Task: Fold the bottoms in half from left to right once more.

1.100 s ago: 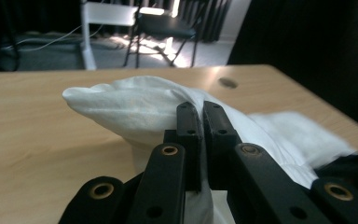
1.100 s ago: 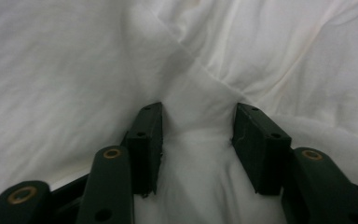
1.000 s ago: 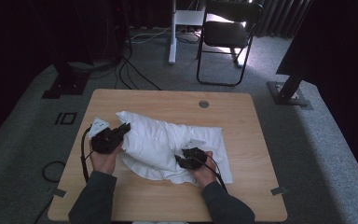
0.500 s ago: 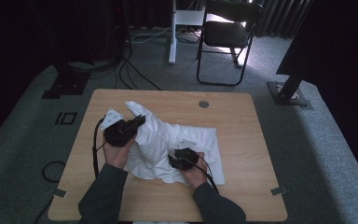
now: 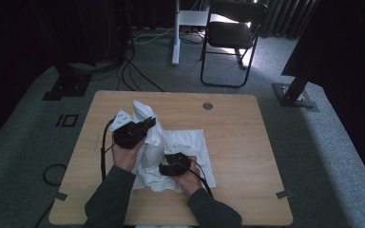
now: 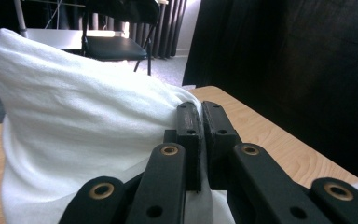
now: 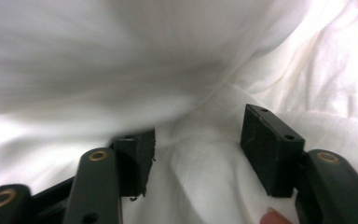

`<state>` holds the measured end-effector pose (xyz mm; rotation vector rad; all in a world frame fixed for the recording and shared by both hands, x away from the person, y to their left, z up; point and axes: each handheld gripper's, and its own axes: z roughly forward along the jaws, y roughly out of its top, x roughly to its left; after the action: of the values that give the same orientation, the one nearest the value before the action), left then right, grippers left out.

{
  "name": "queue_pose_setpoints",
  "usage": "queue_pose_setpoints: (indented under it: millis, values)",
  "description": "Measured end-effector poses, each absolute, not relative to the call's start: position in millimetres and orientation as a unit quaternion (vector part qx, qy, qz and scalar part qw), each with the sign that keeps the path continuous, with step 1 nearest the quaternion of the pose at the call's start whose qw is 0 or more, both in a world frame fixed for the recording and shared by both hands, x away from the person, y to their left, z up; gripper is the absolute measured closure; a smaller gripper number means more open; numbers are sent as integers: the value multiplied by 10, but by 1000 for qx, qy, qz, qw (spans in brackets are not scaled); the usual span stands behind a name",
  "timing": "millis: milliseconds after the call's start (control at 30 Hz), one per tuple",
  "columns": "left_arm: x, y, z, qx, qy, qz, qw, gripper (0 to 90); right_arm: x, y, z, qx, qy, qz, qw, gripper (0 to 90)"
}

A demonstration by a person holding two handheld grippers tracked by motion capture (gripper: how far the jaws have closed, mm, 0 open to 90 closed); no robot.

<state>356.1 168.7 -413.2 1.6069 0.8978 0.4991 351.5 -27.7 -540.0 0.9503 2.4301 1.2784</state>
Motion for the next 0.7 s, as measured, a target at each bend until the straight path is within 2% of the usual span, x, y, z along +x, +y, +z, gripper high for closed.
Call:
queue_pose_setpoints:
  millis: [100,200,400,700]
  values:
    - [3553,1734,-4129,686,387,215,578,874,3375,-503,-5214,320,813,460,159,400]
    - [3537,1743,-4116,686,385,217,578,874,3343,-676,-5212,348,805,444,182,382]
    - [3542,1708,-4121,688,381,210,580,874,3331,-754,-5505,374,811,420,161,411]
    - [3558,1581,-4116,694,372,191,587,873,3458,-477,-5556,385,810,417,148,439]
